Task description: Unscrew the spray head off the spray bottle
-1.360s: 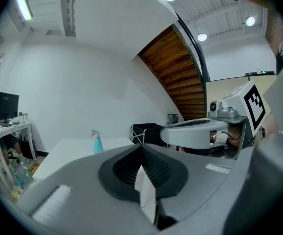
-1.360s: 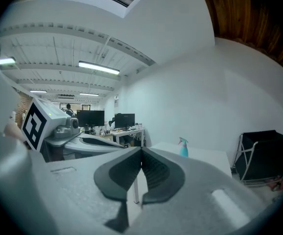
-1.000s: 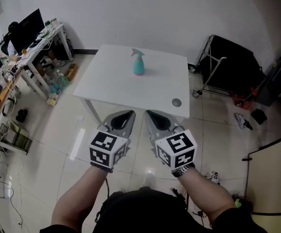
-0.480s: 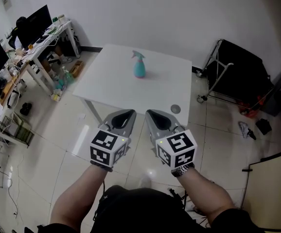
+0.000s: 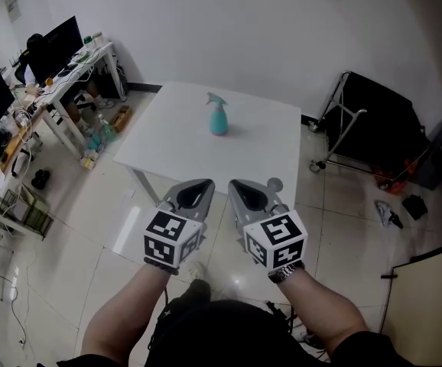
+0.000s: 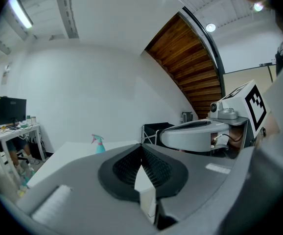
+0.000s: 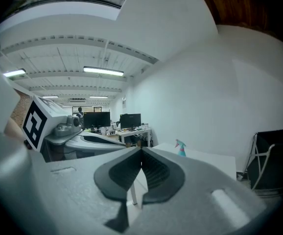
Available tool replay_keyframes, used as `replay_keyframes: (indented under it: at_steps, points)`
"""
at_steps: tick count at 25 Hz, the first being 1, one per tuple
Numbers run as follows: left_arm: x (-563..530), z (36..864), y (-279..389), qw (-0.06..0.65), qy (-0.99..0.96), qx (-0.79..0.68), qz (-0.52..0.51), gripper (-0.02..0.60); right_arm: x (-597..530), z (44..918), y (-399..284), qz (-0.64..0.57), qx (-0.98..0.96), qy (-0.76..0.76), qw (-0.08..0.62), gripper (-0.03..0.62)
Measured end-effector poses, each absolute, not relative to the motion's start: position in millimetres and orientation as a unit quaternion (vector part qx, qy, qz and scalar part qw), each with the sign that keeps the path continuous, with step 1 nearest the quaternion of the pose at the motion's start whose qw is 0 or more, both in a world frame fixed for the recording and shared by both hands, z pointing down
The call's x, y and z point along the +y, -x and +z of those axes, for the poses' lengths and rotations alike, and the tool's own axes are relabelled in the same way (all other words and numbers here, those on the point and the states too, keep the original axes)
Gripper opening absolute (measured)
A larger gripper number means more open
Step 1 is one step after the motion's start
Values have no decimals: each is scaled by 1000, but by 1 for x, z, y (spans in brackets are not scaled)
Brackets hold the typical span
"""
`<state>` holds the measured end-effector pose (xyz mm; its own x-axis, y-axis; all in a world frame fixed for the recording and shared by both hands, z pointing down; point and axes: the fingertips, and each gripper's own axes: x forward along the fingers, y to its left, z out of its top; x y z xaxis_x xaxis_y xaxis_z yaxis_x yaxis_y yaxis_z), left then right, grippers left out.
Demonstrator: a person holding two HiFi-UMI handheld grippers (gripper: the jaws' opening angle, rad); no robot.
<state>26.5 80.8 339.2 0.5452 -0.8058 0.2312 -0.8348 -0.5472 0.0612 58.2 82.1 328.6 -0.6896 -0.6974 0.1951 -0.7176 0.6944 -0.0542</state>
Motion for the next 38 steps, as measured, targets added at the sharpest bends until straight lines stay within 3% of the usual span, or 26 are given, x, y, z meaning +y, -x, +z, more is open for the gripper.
replay_keyframes:
  at_steps: [38]
  points:
    - [-78, 367, 43, 107, -908, -396, 90, 44, -80, 347, 6, 69, -879, -454, 132, -9]
